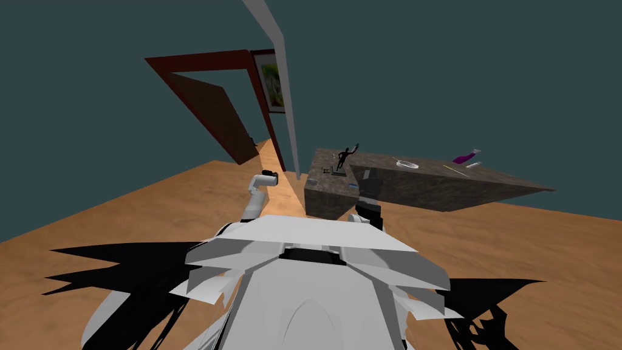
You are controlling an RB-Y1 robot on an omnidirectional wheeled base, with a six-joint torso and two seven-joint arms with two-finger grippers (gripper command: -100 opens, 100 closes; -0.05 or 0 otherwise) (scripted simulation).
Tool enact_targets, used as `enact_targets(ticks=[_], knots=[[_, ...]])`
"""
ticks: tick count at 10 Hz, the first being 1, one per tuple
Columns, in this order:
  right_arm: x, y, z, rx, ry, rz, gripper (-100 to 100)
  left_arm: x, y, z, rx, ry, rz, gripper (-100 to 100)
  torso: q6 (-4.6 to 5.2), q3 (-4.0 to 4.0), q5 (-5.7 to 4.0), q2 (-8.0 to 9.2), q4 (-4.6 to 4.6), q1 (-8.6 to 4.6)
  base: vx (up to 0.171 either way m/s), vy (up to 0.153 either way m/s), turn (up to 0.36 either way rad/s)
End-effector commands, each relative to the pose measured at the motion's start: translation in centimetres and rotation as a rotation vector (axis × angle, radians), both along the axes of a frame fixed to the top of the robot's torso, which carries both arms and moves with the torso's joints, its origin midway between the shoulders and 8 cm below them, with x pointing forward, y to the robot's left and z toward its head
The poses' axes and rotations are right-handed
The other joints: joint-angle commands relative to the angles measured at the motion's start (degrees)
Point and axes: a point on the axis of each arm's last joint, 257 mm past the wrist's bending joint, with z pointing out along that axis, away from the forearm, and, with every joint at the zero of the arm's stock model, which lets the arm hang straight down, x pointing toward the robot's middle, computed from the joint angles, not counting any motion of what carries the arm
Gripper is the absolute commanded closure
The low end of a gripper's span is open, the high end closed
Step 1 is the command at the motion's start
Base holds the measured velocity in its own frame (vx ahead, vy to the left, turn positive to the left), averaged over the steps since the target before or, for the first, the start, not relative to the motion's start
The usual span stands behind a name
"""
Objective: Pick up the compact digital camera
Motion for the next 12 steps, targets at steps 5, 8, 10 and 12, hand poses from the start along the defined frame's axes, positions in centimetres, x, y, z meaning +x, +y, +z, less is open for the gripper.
enact_targets(ticks=[5, 8, 10, 12], knots=[[0.0, 0.0, 0.0, 0.0, 0.0, 0.0, 0, -1.0, -0.9, -1.5, -0.046, 0.112, 0.016, -100, -0.03, 0.0, -0.01, 0.01, 0.0, -0.02, 0.014, -0.011, -0.042], [0.0, 0.0, 0.0, 0.0, 0.0, 0.0, 0, -0.8, -2.8, -1.7, -0.095, 0.182, 0.011, -100, -0.03, -0.01, -0.01, -0.01, -0.01, -0.05, 0.023, -0.024, -0.087], [0.0, 0.0, 0.0, 0.0, 0.0, 0.0, 0, -1.7, -2.8, -2.3, -0.101, 0.223, 0.019, -100, -0.04, -0.01, -0.02, -0.01, -0.01, -0.07, 0.016, -0.023, -0.015], [0.0, 0.0, 0.0, 0.0, 0.0, 0.0, 0, -2.1, -3.8, -2.6, -0.127, 0.274, 0.015, -100, -0.01, 0.0, -0.02, 0.0, 0.0, -0.1, 0.02, -0.034, -0.082]])
